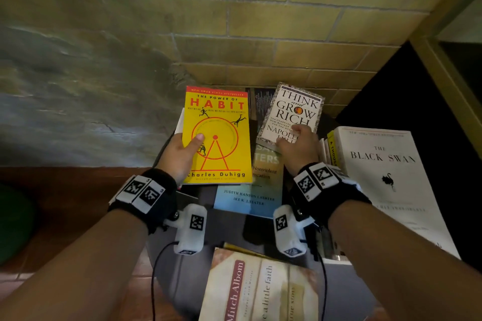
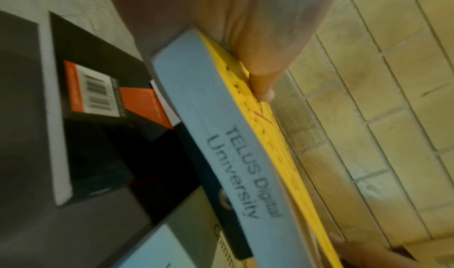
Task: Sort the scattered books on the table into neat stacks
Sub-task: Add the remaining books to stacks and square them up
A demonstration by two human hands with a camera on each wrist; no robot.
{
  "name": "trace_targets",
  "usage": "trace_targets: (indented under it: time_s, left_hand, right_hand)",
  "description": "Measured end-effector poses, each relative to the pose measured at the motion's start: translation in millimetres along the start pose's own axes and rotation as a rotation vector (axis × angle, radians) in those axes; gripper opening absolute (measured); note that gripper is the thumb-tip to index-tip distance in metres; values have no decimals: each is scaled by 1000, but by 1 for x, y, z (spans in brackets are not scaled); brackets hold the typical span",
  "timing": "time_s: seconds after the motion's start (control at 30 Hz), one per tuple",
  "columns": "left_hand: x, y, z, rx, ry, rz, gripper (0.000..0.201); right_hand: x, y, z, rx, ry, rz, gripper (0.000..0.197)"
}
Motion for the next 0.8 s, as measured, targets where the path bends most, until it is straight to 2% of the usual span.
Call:
trace_targets:
  time_s: [0.1,0.23,0.43,0.63,0.8]
  left_hand:
    - [0,-1,9,-18,56,7,41]
    - [-5,-2,10,-71,49,24,44]
    - [-9,-2,9,-78,39,33,37]
    - [-12,-3,11,-135,54,17,47]
    - [-13,-3,10,-152,47,27,50]
  right_hand:
    - [-11,-1,-6,143,-31,-24,64]
    - [-25,-5,-18,306,-87,-37,74]
    - [-53,-6,-19,250,-85,-210,91]
    - [-59,-8,-12,305,-60,-199,111]
    - [-62,-12,-2,374,-122,-238,123]
Point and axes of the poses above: each hand's wrist, its own x-axis away from the middle knuckle, its own z-axis out of the back of the hand, y = z × x, the point moved 7 cm from there along -x, towards the middle knuckle, and after that the axes turned 12 degrees about x, right-handed, at the moved point
